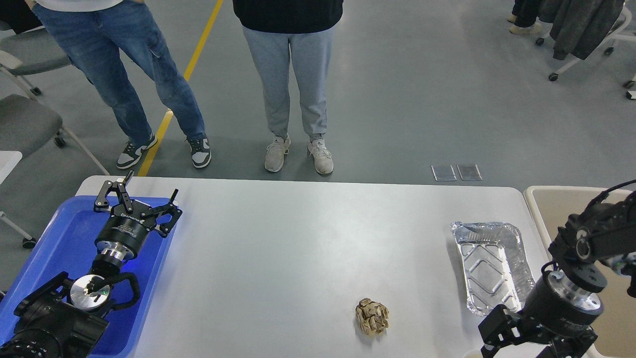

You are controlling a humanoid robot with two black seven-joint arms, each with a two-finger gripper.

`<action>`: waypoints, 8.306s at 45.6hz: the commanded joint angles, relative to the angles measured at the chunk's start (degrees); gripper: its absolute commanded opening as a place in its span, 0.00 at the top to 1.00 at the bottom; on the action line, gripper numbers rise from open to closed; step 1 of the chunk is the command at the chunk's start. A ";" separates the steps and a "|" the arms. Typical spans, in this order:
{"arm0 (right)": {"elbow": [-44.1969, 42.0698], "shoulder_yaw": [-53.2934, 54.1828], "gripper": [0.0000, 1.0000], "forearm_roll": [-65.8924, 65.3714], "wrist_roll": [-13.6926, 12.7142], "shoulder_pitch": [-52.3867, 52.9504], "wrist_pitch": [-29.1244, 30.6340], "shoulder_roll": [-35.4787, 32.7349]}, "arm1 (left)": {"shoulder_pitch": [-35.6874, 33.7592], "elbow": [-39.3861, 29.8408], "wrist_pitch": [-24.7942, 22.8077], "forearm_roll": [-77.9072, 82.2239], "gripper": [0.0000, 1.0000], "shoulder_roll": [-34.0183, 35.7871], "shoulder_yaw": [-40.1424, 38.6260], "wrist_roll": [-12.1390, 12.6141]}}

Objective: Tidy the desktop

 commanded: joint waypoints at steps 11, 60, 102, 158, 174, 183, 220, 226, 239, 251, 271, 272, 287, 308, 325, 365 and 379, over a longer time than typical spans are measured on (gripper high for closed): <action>-7.45 6.15 0.00 0.25 -0.05 -8.43 -0.36 1.66 | 0.00 0.00 0.00 0.00 0.00 0.00 0.00 0.00; -8.68 3.43 0.00 -9.95 -0.67 -11.50 -2.91 0.25 | 0.00 0.00 0.00 0.00 0.00 0.00 0.00 0.00; -9.03 6.68 0.00 -6.44 -0.67 -14.32 -3.70 0.69 | 0.00 0.00 0.00 0.00 0.00 0.00 0.00 0.00; -9.21 7.39 1.00 -1.60 -2.77 -15.20 -2.12 0.34 | 0.00 0.00 0.00 0.00 0.00 0.00 0.00 0.00; -8.59 5.02 1.00 0.42 -2.78 -6.33 4.82 -1.68 | 0.00 0.00 0.00 0.00 0.00 0.00 0.00 0.00; -8.33 -1.31 1.00 0.42 -2.69 6.41 12.04 -2.12 | 0.00 0.00 0.00 0.00 0.00 0.00 0.00 0.00; -8.33 -10.28 1.00 -1.33 -3.48 39.29 12.04 1.13 | 0.00 0.00 0.00 0.00 0.00 0.00 0.00 0.00; -8.33 -10.37 1.00 -2.92 -3.48 39.20 12.04 1.22 | 0.00 0.00 0.00 0.00 0.00 0.00 0.00 0.00; -10.70 -10.46 1.00 -2.92 -3.39 38.59 12.04 0.52 | 0.00 0.00 0.00 0.00 0.00 0.00 0.00 0.00; -24.05 -10.11 1.00 -3.27 -3.48 31.92 12.04 -9.75 | 0.00 0.00 0.00 0.00 0.00 0.09 0.00 -0.09; -43.31 11.51 1.00 -8.81 -10.33 1.16 12.04 -29.44 | 0.00 0.09 0.00 -0.09 0.00 0.09 -0.09 -0.18; -43.49 12.47 1.00 -8.81 -11.03 0.02 12.04 -30.50 | 0.00 0.09 0.00 -0.09 0.00 0.09 -0.09 -0.18; -44.98 26.80 1.00 -8.02 -12.62 -17.55 8.89 -41.58 | 0.00 0.09 0.00 -0.09 0.00 0.09 -0.09 -0.26; -55.16 46.84 1.00 -7.93 -12.62 -43.05 -13.19 -26.65 | 0.00 0.09 0.00 -0.09 0.00 0.00 -0.09 -0.35; -66.34 49.57 1.00 -8.28 -12.62 -48.16 -15.73 -18.29 | -0.09 0.09 0.00 -0.09 0.00 0.00 -0.09 -0.35; -66.78 58.54 0.02 -7.93 -12.18 -50.88 -20.31 -17.32 | -0.09 0.09 0.00 0.00 0.00 0.09 -0.09 -0.26; -66.60 68.90 0.01 -7.93 -12.09 -50.53 -19.87 -18.64 | -0.09 0.09 0.00 0.00 0.00 0.09 -0.09 -0.26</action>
